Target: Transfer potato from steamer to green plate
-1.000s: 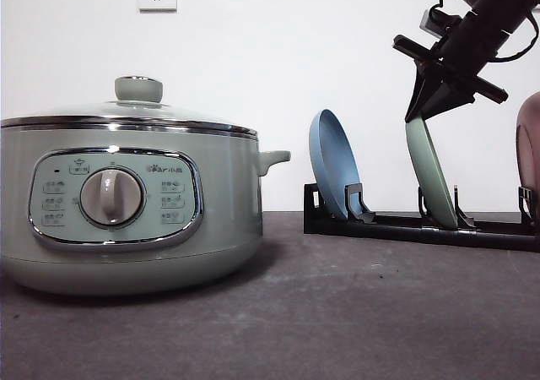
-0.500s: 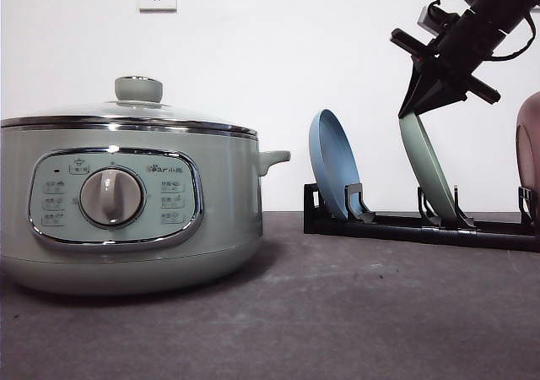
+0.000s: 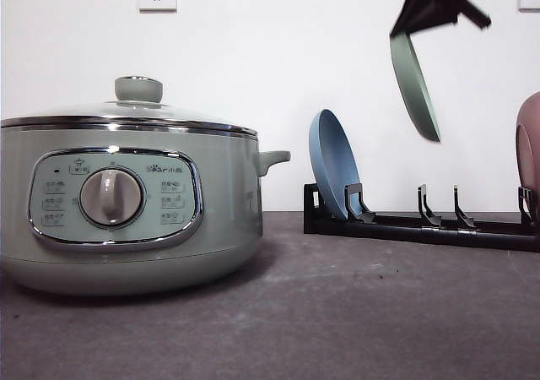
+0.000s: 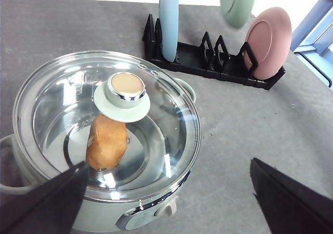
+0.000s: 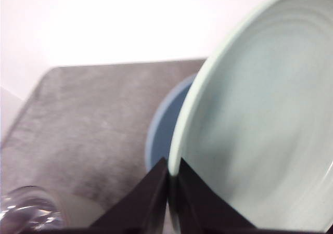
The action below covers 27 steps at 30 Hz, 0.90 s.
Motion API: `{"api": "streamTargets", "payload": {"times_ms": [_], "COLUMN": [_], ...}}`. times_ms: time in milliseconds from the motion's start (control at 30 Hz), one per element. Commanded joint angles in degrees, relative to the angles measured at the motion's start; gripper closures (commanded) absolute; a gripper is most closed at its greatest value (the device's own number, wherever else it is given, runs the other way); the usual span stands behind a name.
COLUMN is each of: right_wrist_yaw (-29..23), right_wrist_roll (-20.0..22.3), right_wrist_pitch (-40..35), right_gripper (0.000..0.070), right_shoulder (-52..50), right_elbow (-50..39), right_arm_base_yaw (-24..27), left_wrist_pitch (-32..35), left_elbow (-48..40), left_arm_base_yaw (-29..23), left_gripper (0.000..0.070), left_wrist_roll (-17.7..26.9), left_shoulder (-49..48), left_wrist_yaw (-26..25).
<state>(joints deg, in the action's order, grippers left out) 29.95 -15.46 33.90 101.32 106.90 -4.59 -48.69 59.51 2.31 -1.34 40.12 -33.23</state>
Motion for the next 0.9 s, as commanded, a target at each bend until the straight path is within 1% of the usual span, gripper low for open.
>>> {"api": "streamTargets", "payload": {"times_ms": [0,100,200,367,500,700,800,867], "right_wrist_yaw": [0.29,0.03,-0.67,-6.16,-10.06,-20.59,-25.39,-28.03], "right_wrist_roll": [1.07,3.2,6.66,13.06,17.41,22.39,23.12,23.12], "right_wrist_pitch": [1.24,4.03,8.04,16.55,23.62,35.37,40.82,42.38], "right_gripper": [0.0693,0.0693,0.0693,0.0694,0.0694,0.0694,0.0695,0.0695], "right_shoulder": [-0.56,-2.95,-5.63,-9.94,-13.1,-15.66,-15.67,-15.72], "right_elbow": [1.73,1.85,1.85,1.85,1.85,1.81,1.3,-0.06], "right_arm_base_yaw": [-1.0,-2.45,-4.32,-8.13,-11.95,-20.44,-25.52,-28.99], "left_wrist_pitch": [0.26,0.26,0.28,0.26,0.26,0.28,0.26,0.26], "left_elbow": [1.31,1.31,1.31,1.31,1.31,1.31,1.31,1.31], "left_arm_base_yaw": [0.07,0.07,0.07,0.07,0.07,0.07,0.07,0.07], "left_gripper": [0.0065,0.0065,0.0065,0.0065,0.0065,0.0065,0.0065,0.0065], "left_wrist_roll": [0.68,0.68,0.68,0.68,0.68,0.68,0.7,0.7], "left_shoulder": [0.31,0.31,0.31,0.31,0.31,0.31,0.31,0.31], "left_wrist_yaw": [-0.42,-0.42,-0.42,-0.42,-0.42,-0.42,-0.42,-0.42]}}
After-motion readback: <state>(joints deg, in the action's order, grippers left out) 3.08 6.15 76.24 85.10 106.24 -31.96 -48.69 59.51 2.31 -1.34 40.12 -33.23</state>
